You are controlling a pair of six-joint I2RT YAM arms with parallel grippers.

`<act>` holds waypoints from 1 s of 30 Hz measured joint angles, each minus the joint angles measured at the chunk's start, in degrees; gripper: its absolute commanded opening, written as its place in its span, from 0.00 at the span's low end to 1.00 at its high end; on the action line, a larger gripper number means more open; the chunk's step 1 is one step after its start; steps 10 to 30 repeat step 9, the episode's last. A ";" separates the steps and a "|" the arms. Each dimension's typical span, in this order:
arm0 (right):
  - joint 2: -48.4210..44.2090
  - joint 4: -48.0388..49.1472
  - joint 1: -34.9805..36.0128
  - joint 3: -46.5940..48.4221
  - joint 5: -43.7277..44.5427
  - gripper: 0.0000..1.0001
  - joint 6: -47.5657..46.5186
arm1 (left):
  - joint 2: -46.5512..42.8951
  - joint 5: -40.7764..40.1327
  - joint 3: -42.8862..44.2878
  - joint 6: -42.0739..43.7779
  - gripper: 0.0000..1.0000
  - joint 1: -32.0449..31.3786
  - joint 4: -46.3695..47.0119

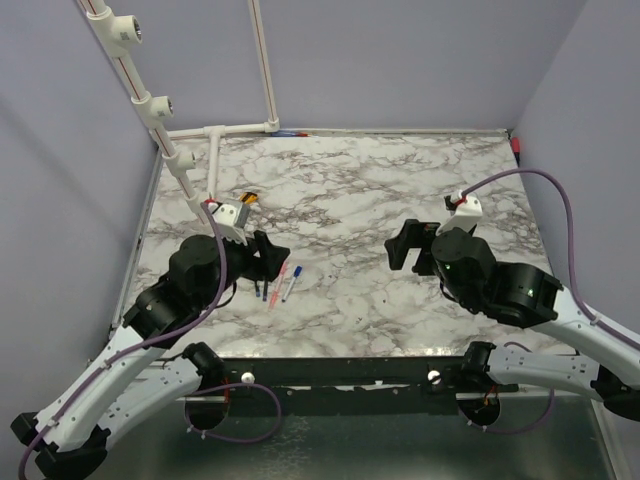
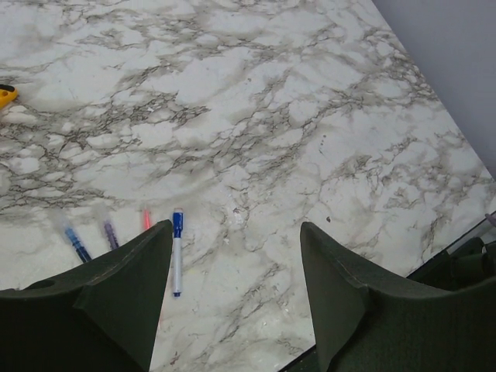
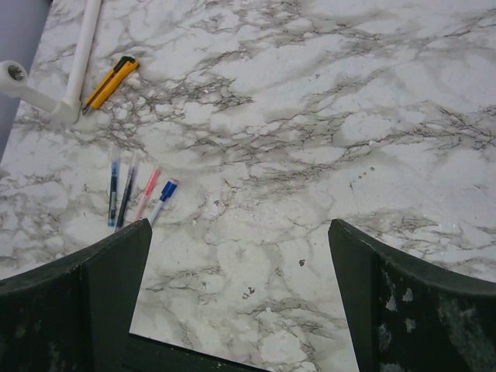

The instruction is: Insert the pens into the pen caps

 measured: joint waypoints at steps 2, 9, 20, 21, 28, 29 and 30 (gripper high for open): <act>0.04 0.11 0.00 0.00 0.33 1.00 -0.61 | -0.74 0.00 0.02 0.00 0.68 0.00 0.02; 0.72 1.05 0.00 0.15 -0.09 1.00 -3.26 | -1.66 -0.02 1.03 0.07 0.68 0.00 0.15; 0.72 1.05 0.00 0.15 -0.09 1.00 -3.26 | -1.66 -0.02 1.03 0.07 0.68 0.00 0.15; 0.72 1.05 0.00 0.15 -0.09 1.00 -3.26 | -1.66 -0.02 1.03 0.07 0.68 0.00 0.15; 0.72 1.05 0.00 0.15 -0.09 1.00 -3.26 | -1.66 -0.02 1.03 0.07 0.68 0.00 0.15; 0.72 1.05 0.00 0.15 -0.09 1.00 -3.26 | -1.66 -0.02 1.03 0.07 0.68 0.00 0.15; 0.72 1.05 0.00 0.15 -0.09 1.00 -3.26 | -1.66 -0.02 1.03 0.07 0.68 0.00 0.15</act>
